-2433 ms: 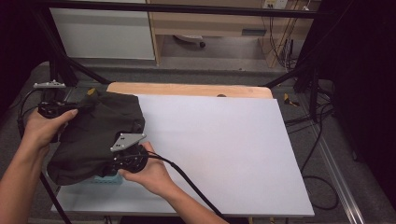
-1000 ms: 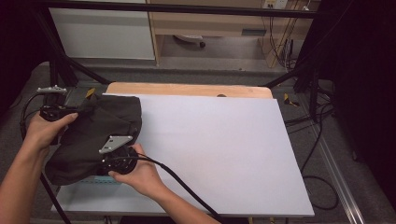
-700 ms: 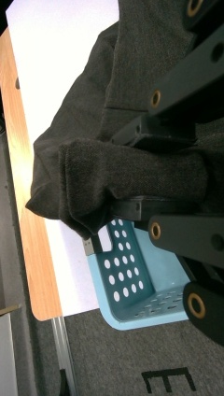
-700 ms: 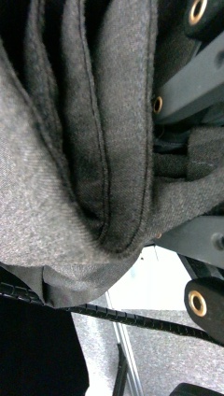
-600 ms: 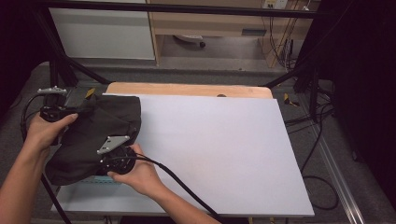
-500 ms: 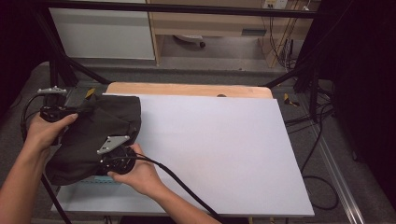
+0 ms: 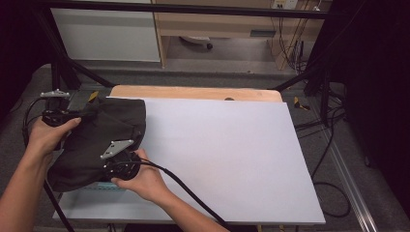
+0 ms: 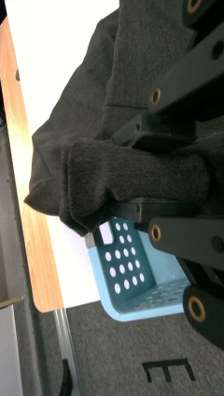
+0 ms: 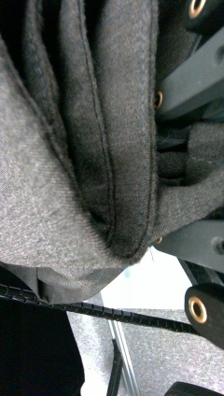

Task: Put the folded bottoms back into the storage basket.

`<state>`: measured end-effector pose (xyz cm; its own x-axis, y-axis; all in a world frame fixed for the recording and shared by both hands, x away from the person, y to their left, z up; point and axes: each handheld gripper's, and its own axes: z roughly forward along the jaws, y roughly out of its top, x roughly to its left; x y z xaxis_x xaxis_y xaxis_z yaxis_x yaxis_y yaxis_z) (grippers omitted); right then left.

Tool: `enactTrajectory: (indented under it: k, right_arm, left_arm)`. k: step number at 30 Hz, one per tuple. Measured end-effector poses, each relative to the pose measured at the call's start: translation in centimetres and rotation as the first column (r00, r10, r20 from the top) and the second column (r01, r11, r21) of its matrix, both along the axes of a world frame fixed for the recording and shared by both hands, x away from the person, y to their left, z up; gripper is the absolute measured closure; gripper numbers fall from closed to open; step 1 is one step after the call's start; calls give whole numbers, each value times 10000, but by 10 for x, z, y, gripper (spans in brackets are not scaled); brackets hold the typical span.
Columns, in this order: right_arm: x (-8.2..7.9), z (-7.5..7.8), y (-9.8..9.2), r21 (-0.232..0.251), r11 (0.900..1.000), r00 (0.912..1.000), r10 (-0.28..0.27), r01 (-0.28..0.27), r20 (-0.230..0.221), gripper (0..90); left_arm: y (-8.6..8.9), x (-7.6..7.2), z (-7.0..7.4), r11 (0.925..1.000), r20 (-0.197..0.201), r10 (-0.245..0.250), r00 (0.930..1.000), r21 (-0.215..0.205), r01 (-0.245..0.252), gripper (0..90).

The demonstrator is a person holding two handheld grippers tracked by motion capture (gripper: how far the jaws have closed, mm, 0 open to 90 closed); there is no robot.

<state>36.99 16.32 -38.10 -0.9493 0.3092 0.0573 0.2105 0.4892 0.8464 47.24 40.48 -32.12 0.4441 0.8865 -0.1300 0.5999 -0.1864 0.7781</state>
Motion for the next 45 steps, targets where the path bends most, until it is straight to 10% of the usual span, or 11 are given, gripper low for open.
enactTrajectory:
  k: [13, 21, 45]
  right_arm:
    - [-3, 4, -5, -306, 9995, 10000, -33, 35, 53, 443]
    - [-12, 12, -41, -51, 9993, 9988, -365, 367, 331, 330]
    - [-6, 9, -110, 188, 9848, 9840, -1734, 1728, 406, 326]
  left_arm:
    - [0, -2, -4, 9977, 126, 660, 9977, 162, -662, 673]
    - [-5, -21, 5, 9856, 1356, 1632, 9772, 222, -1677, 481]
    - [-76, -57, -1, 9980, 1518, 375, 9877, 450, -449, 312]
